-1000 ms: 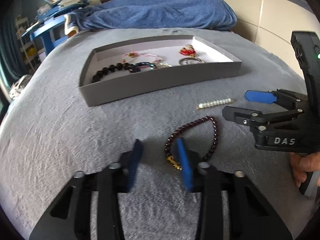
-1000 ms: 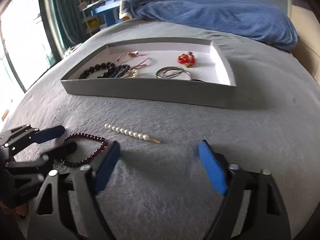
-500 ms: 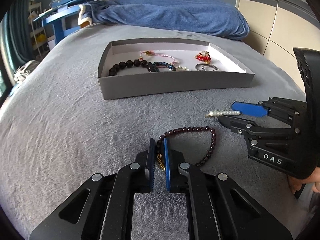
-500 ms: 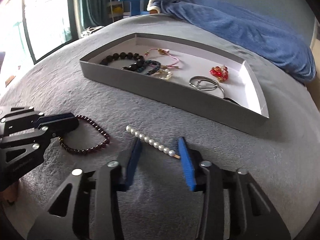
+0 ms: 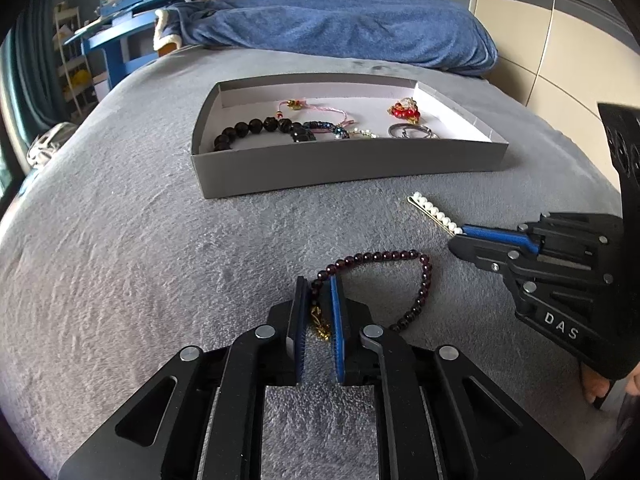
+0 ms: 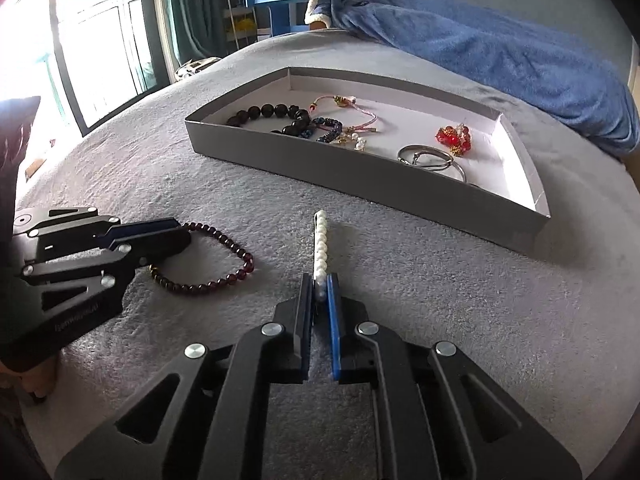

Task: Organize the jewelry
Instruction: 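Carry the garnet bracelet and pearl hair pin into the tray and open both tools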

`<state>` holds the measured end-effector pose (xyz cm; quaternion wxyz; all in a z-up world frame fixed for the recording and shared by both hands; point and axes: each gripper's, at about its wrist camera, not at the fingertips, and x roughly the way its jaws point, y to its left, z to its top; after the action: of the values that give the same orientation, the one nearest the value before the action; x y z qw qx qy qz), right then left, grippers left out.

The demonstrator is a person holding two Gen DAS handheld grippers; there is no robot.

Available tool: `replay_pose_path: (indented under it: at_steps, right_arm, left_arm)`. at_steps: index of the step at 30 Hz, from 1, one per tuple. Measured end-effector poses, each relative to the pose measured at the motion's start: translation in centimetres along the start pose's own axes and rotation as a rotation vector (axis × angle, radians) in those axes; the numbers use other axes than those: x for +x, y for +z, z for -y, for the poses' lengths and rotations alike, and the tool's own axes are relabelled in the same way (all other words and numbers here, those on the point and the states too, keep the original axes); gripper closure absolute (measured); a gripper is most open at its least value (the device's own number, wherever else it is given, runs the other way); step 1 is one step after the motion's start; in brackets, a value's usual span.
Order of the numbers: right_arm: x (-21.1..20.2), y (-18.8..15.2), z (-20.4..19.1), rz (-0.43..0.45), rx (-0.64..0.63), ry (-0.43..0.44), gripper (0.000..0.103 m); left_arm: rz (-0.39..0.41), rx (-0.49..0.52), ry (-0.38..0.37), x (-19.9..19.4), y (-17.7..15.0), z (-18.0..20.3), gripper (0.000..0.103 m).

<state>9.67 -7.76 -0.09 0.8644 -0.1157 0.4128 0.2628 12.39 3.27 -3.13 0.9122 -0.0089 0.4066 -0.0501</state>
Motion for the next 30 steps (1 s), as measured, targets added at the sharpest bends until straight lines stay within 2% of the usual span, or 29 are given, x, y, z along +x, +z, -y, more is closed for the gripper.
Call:
replay_pose_path:
  at_steps: [7,17,20,24,30]
  right_arm:
    - [0.7,0.7,0.3,-0.008,0.013,0.007,0.095]
    - [0.3,0.2,-0.5,0.023,-0.013,-0.027,0.095]
    - [-0.2,-0.2,0.0,0.032,0.027,-0.007,0.095]
    - [-1.0,-0.7,0.6,0.042,0.076,0.015,0.095]
    - [-2.7,-1.0,1.5,0.098,0.123,0.042,0.095]
  left_arm:
    - [-0.015,0.007,0.002,0.4,0.0,0.1,0.089]
    - [-0.021,0.017,0.016,0.6,0.1,0.3,0.089]
    - [-0.024,0.009,0.004,0.4,0.1,0.1,0.090]
    - [-0.015,-0.025,-0.033,0.0,0.1,-0.6,0.096]
    - [0.030,-0.062,-0.098,-1.9,1.0,-1.4,0.096]
